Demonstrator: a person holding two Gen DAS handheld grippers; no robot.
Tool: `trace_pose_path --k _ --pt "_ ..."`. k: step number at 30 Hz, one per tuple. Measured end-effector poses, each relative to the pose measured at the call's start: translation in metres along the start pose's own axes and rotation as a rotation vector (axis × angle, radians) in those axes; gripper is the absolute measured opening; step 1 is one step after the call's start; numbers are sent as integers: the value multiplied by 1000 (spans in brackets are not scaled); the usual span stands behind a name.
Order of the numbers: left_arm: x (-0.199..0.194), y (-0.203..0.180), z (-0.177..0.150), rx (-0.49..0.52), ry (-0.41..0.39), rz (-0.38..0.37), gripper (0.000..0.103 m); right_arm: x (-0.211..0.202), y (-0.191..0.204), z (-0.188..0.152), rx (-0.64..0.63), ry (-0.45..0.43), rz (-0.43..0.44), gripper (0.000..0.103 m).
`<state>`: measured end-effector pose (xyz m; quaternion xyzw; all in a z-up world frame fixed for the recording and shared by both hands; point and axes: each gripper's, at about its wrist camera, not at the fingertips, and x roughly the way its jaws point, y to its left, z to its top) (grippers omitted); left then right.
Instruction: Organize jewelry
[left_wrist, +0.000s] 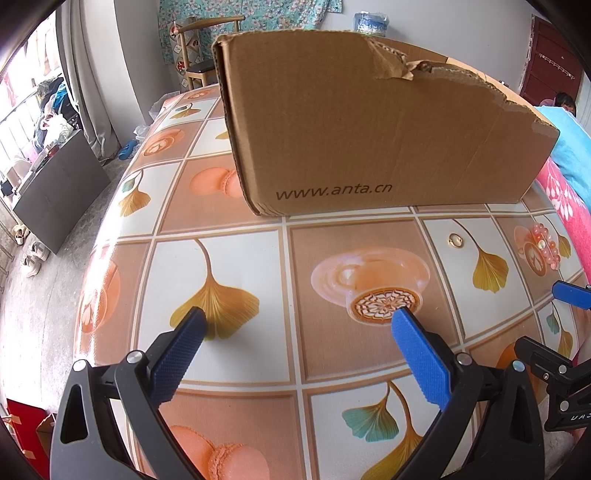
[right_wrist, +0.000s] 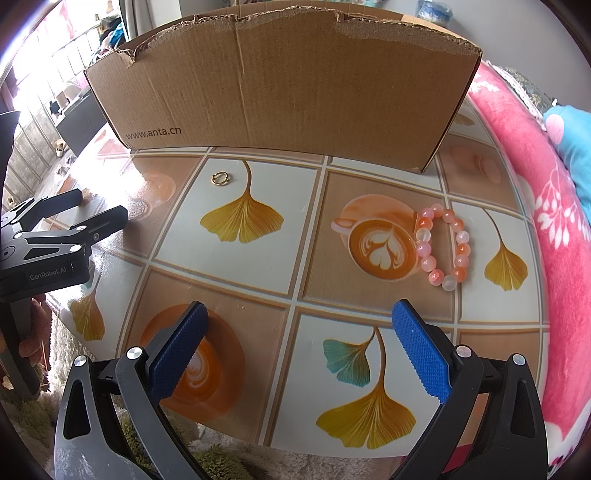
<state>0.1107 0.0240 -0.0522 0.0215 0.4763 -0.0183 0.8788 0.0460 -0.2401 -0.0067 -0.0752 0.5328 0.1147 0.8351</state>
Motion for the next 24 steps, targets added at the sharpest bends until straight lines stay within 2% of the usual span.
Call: trace_pose_path --k 5,7,11,14,17,21,24 --pt "0 1 0 16 -1 -11 99 0 -1 2 -8 3 18 95" --pt "0 1 0 25 0 -9 99 -2 -7 6 13 4 57 95" --pt "-5 -2 -1 49 -14 -15 99 -16 -27 10 103 -71 126 95" --pt "-19 -9 4 60 -84 -85 98 -23 -43 14 150 -116 139 95" --pt "-25 -22 12 85 -120 -148 97 -26 -59 18 202 -151 156 92" --pt "-27 -45 21 153 -161 -218 87 -24 -77 24 247 -170 161 86" --pt "-21 -61 26 194 -154 -253 71 -23 -83 25 267 -178 162 82"
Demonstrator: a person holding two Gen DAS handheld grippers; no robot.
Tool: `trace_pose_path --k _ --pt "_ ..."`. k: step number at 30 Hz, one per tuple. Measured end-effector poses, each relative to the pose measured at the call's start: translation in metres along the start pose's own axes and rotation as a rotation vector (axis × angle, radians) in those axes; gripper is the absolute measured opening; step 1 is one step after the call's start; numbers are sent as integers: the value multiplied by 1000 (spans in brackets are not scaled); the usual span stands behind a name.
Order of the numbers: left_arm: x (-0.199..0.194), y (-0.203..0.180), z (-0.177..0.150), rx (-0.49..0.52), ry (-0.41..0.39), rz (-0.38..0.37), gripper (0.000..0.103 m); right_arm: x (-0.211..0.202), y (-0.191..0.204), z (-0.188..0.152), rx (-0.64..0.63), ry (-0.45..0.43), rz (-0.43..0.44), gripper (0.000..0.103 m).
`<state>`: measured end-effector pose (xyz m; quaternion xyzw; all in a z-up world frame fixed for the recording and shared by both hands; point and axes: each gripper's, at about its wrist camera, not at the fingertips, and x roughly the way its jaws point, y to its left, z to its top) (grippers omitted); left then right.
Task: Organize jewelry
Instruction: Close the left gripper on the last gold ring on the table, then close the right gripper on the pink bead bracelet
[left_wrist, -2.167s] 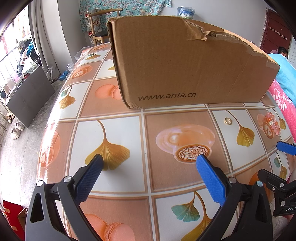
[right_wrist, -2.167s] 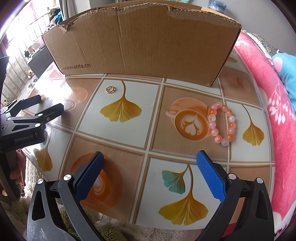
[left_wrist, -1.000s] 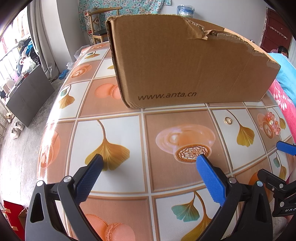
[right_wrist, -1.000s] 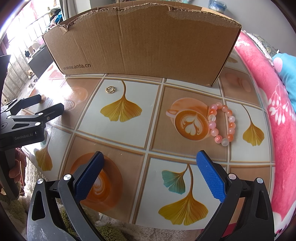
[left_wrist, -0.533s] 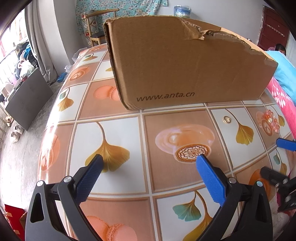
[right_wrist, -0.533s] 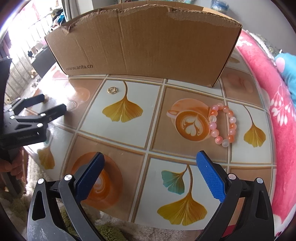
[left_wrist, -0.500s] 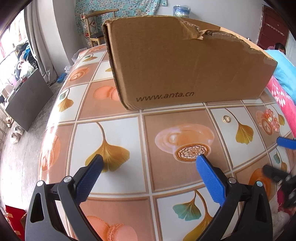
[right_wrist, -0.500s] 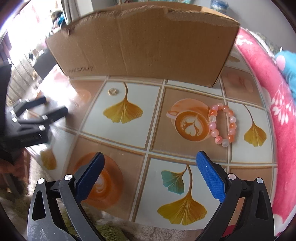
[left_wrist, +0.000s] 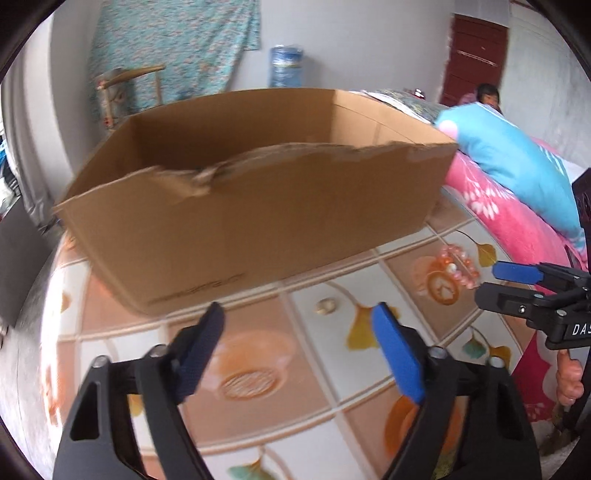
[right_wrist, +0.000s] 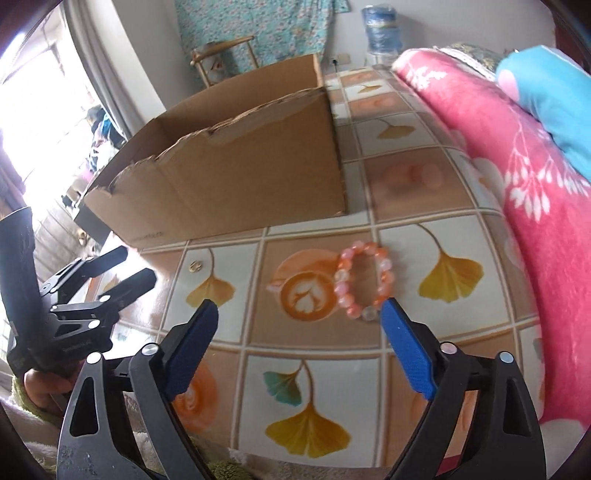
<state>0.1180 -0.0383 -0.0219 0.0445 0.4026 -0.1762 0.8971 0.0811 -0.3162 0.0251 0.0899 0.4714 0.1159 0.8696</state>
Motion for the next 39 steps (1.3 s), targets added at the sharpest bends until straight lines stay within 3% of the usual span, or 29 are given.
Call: trace_pose_path --k 7,16,22,26,35,39 --pt "25 -8 9 -10 53 -53 38 0 -18 -6 26 -9 -7 81" --pt "41 -11 9 9 98 -46 20 5 -28 -7 38 -8 -8 78" --pt "43 -17 10 53 93 -38 19 4 -30 -9 47 -10 -16 76" --pt "44 -22 9 98 84 3 12 -1 -30 -12 54 -18 -16 73" --pt "40 -19 3 87 79 30 12 -13 -21 -4 -16 -40 -19 58" --pt "32 -10 -4 59 79 41 12 -6 -13 3 -54 -7 13 52"
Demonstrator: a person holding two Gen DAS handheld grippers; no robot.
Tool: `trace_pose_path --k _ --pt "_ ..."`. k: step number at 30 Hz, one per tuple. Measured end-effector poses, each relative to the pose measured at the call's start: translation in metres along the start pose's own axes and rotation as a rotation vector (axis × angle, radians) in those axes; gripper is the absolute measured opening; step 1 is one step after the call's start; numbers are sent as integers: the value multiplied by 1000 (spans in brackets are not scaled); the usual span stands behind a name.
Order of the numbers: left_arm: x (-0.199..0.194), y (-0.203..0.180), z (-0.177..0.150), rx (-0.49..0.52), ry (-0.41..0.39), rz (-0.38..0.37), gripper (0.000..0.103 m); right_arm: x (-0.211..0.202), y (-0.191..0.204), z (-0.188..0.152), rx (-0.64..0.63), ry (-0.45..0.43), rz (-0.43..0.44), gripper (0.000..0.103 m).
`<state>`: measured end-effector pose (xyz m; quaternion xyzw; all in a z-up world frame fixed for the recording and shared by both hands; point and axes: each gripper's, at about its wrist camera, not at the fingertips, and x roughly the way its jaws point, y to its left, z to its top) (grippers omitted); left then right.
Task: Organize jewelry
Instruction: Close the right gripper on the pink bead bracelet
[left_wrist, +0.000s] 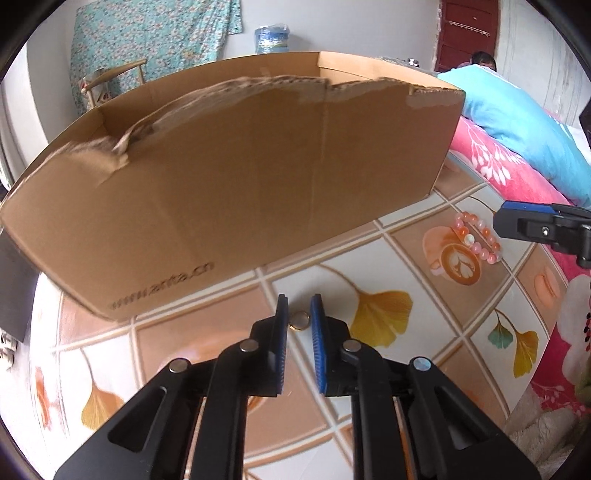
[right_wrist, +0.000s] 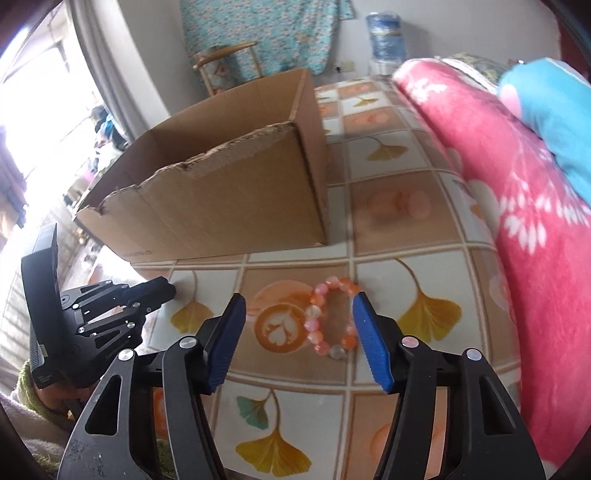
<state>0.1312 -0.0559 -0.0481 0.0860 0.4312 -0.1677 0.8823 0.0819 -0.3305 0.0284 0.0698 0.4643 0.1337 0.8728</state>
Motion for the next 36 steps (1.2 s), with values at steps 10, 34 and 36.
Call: trace_pose_path --k 10,34,36 --pt "-6 11 -5 -68 19 19 12 33 8 3 -14 135 -74 35" --pt "-3 12 3 -102 68 11 12 40 17 1 -80 153 -206 8" --pt "-3 11 3 -102 71 12 12 40 12 2 -65 154 -190 7"
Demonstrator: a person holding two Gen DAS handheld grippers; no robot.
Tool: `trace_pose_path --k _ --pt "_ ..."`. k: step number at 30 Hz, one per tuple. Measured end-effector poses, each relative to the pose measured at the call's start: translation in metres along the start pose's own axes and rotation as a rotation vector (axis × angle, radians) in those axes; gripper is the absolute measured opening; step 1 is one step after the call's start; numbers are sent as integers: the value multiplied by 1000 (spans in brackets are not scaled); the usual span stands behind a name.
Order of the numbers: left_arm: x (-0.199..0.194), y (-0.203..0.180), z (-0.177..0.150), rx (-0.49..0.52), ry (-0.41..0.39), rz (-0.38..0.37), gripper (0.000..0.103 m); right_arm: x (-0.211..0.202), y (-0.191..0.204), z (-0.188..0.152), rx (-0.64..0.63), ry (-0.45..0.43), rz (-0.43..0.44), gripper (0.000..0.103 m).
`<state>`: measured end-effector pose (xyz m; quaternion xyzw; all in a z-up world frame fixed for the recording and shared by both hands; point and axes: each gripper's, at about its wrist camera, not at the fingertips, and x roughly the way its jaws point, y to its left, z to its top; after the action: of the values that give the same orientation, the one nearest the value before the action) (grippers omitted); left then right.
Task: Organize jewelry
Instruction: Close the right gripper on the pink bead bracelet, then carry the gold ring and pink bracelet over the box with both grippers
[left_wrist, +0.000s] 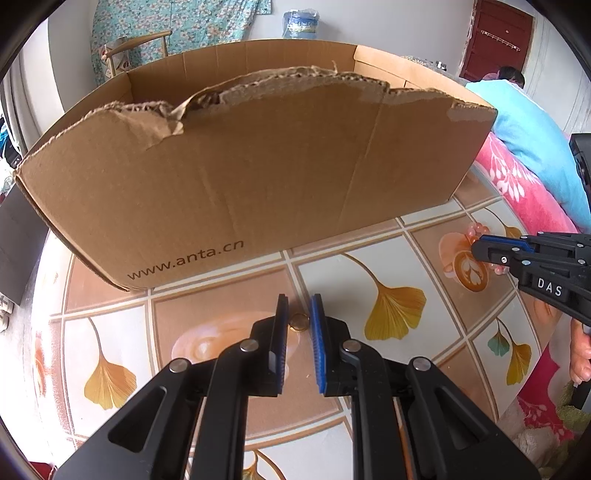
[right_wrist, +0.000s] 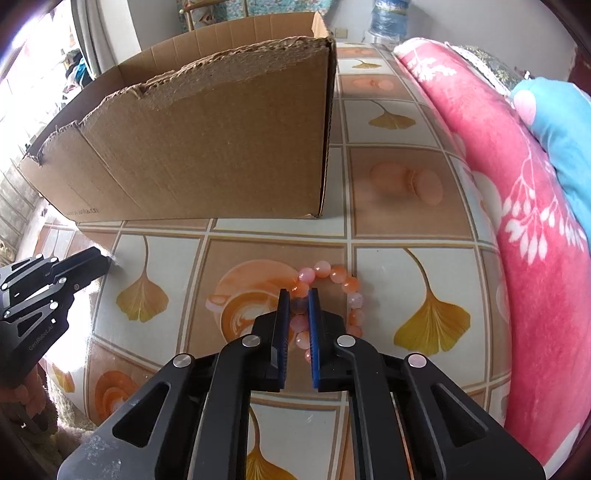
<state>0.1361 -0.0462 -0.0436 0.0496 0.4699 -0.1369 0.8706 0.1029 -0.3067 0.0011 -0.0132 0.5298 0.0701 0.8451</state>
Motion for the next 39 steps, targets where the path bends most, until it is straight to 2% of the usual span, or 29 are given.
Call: trace_pose_path --k 14,26,32,39 --pt "2 -5 1 13 19 22 12 -14 -31 15 189 -17 209 7" --pt "2 -8 2 16 13 27 11 -33 -35 20 220 -66 286 7" --pt "-20 -1 -4 7 -59 -17 10 -55 -31 21 205 -110 328 7" --pt "-92 9 7 0 -205 -137 10 -104 -22 35 155 -224 394 7"
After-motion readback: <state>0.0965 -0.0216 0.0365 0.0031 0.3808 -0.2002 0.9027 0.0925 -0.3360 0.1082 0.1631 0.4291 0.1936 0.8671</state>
